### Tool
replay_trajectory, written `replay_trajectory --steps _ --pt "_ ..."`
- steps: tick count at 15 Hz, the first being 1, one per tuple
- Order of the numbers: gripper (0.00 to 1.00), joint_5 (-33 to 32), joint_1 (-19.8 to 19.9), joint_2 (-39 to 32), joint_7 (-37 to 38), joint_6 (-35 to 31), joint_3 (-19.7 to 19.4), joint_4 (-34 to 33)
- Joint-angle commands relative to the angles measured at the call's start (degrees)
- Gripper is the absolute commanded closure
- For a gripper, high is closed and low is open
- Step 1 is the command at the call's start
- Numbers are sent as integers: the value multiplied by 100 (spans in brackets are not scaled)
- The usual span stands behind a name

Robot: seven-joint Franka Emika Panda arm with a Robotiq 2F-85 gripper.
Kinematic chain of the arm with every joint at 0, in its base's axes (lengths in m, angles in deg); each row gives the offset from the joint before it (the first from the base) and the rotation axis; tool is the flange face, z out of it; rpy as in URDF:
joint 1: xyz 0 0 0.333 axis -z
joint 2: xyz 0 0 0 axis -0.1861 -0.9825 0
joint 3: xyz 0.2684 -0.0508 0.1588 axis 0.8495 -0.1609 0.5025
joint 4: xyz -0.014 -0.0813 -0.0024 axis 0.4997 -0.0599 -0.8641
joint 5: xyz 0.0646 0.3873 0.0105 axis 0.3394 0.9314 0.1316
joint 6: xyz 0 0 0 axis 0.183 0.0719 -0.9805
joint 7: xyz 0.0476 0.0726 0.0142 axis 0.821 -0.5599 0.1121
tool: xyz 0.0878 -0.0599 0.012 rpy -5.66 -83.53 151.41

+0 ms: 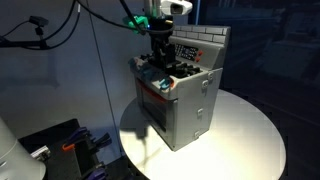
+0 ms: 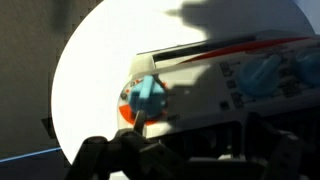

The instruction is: Press a button on the stove

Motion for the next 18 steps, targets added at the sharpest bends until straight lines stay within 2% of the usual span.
replay_trajectory --steps 1,6,12,16,18 --pt "0 -299 65 636 2 384 73 435" --pt "0 -658 89 1352 50 985 157 738" --pt "0 -705 105 2072 19 1669 183 852" --pt "0 -714 148 2296 43 1787 173 896" --pt "0 -606 97 2124 -13 1721 151 799"
